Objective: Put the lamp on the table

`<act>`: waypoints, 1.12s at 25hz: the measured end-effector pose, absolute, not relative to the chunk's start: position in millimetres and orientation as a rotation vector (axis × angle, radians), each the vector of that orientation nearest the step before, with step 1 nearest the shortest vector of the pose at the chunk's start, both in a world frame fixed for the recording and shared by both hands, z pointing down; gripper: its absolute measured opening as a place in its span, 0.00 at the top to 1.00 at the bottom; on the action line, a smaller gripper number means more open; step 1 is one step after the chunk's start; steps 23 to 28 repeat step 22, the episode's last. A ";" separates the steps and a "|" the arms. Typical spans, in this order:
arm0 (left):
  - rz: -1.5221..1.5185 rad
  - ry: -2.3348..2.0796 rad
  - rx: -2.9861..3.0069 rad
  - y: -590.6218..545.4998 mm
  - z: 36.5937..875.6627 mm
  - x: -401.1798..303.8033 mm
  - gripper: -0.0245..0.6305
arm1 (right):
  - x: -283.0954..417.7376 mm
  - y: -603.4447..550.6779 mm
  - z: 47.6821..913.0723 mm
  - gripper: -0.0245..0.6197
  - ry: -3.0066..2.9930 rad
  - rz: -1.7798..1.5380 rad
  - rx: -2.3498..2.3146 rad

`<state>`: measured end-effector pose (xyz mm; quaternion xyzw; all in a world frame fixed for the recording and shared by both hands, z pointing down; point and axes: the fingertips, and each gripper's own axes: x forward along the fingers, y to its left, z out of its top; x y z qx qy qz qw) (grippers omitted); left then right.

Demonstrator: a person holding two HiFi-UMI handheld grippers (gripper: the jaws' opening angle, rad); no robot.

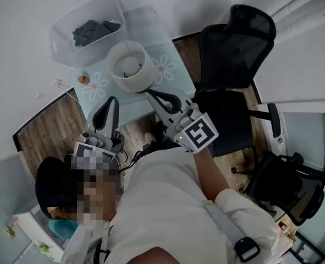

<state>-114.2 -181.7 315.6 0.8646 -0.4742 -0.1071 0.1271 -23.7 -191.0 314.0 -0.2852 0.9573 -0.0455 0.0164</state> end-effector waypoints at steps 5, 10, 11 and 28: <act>-0.301 -1.373 2.517 -180.4 318.2 -112.0 0.96 | -20.1 -189.2 315.7 0.96 2.972 -0.148 -0.905; -0.298 -1.373 2.519 -178.2 319.2 -110.5 0.96 | -17.4 -186.5 316.7 0.96 2.969 -0.148 -0.917; -0.297 -1.373 2.520 -177.5 319.2 -110.2 0.96 | -16.8 -185.6 316.9 0.96 2.969 -0.150 -0.919; -0.290 -1.373 2.528 -173.2 319.3 -108.4 0.96 | -15.0 -179.5 319.2 0.96 2.970 -0.152 -0.928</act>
